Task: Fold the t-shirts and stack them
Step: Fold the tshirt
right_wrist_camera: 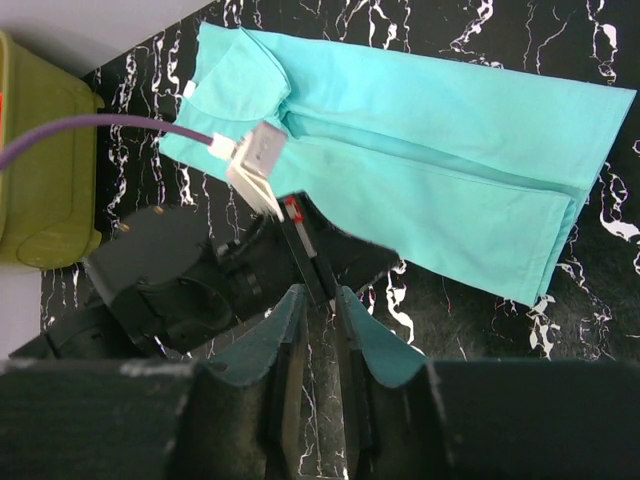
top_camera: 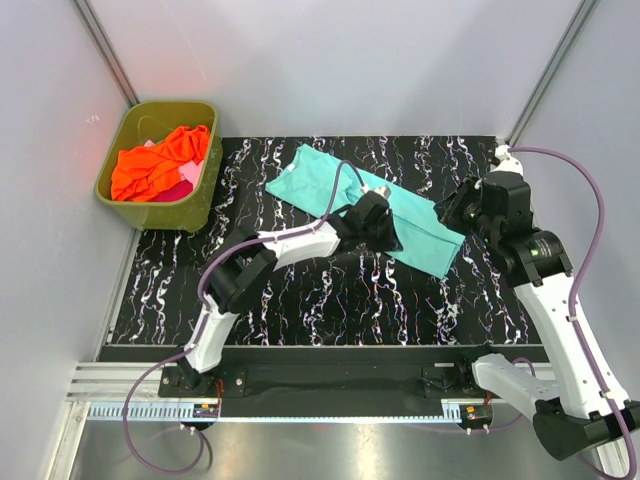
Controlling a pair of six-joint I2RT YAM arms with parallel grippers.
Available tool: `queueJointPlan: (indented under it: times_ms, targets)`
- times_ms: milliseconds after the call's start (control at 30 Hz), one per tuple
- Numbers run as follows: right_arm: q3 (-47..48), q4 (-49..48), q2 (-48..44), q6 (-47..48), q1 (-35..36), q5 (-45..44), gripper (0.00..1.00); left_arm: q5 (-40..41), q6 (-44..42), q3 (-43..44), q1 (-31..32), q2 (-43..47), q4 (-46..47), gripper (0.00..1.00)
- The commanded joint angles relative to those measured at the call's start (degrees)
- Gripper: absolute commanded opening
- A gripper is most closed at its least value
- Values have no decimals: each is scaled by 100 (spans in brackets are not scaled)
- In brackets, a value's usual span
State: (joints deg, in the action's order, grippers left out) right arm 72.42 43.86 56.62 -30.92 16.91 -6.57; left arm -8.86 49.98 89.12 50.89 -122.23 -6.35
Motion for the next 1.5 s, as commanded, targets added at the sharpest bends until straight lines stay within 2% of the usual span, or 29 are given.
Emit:
queueJointPlan:
  times_ms: [0,267,400,633,767,933,1100,1233,1267,1367,1467]
  targets:
    - [158,-17,-221,-28,6,-160,25,403,363,710,26,-123,354,0]
    - [-88,-202,-424,-72,6,68,24,403,882,1493,79,-1327,397,0]
    - [-141,-228,-468,-46,6,244,24,306,812,1802,87,-1619,266,0]
    - [-299,-193,-521,51,6,155,24,455,593,722,140,-1040,126,0]
    - [-264,-44,-345,-37,6,586,24,640,601,-69,140,-409,-164,0]
    - [-465,0,94,-2,6,822,25,868,470,-1527,166,585,-410,0]
    - [-1001,-105,875,103,14,1236,25,1413,285,-3247,140,2201,-1016,0]
    - [-1871,-587,1263,33,49,1974,25,1756,241,-4340,-26,3546,-1465,0]
    - [-1968,-641,1316,-19,67,2027,23,1756,241,-4533,-79,4088,-1561,0]
    - [-2162,-720,1579,-133,199,2010,17,1652,215,-5070,-150,4978,-1562,3]
    - [-2259,-773,1878,-396,514,1922,9,967,12,-5045,-141,5271,-1124,5]
